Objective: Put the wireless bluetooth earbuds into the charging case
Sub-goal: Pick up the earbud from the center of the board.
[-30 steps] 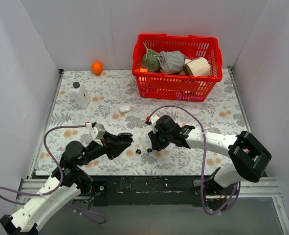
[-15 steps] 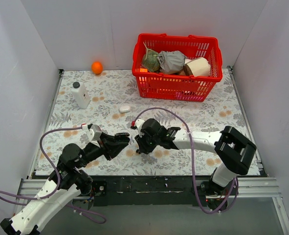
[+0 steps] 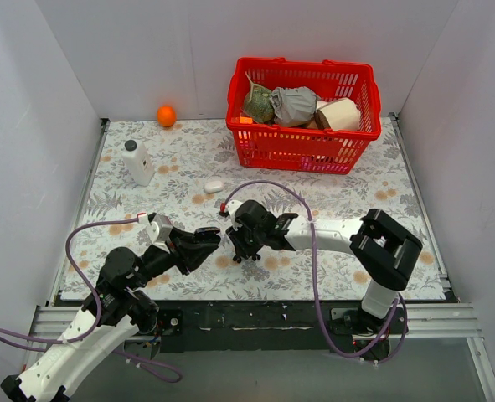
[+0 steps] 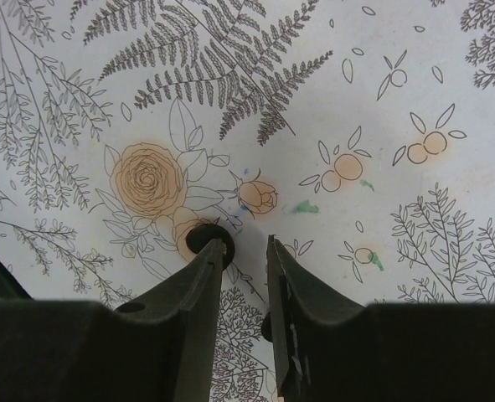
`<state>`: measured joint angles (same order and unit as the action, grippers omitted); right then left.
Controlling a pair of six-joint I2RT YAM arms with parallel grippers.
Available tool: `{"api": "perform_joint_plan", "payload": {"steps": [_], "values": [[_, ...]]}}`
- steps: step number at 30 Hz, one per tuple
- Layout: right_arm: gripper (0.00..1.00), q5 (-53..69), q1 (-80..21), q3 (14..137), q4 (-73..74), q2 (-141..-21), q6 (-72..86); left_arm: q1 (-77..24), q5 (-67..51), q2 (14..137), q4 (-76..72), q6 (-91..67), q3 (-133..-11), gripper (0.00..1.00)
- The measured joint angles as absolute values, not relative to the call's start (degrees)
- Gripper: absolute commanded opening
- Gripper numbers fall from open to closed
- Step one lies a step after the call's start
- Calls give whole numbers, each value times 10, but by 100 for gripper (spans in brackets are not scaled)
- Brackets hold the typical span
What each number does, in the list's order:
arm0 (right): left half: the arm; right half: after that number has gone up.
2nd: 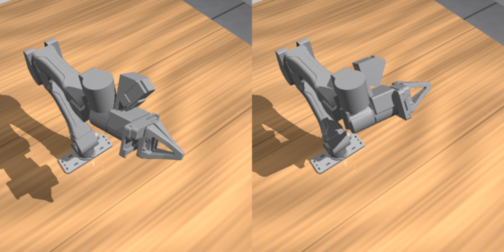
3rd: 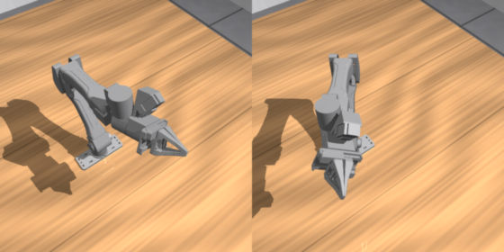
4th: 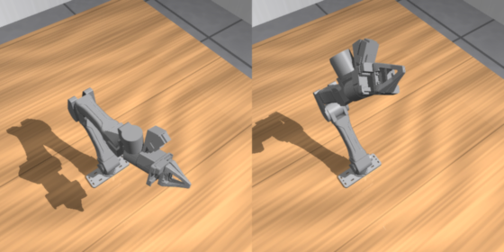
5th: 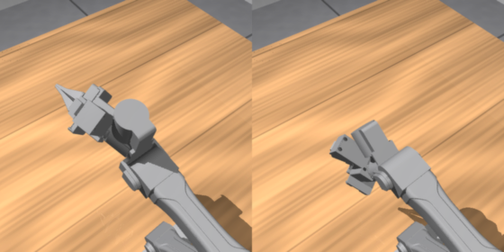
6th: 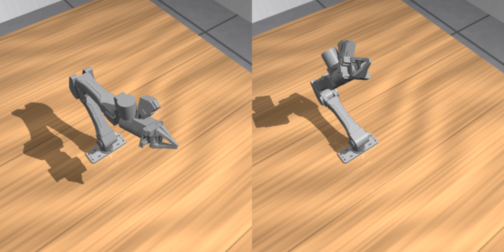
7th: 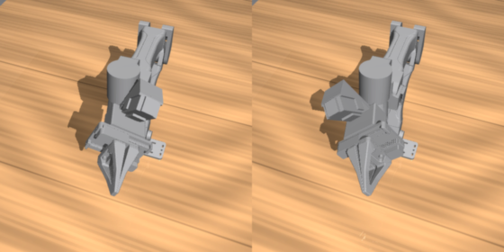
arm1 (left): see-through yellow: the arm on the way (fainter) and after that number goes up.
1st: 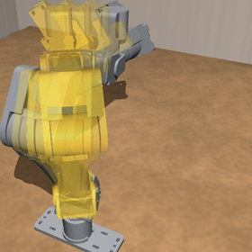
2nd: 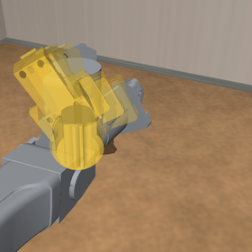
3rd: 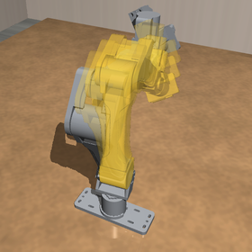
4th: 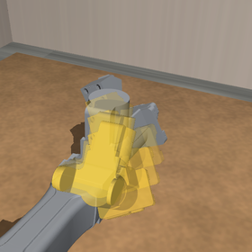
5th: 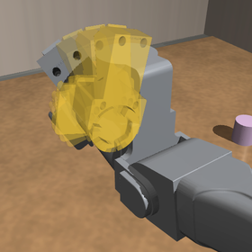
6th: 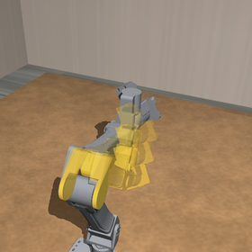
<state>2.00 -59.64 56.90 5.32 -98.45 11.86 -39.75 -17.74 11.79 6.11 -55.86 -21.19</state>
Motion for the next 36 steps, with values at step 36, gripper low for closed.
{"api": "perform_joint_plan", "payload": {"steps": [36], "values": [[37, -1, -619, 587, 59, -1016, 118, -397, -178, 118, 65, -557, -212, 0]]}}
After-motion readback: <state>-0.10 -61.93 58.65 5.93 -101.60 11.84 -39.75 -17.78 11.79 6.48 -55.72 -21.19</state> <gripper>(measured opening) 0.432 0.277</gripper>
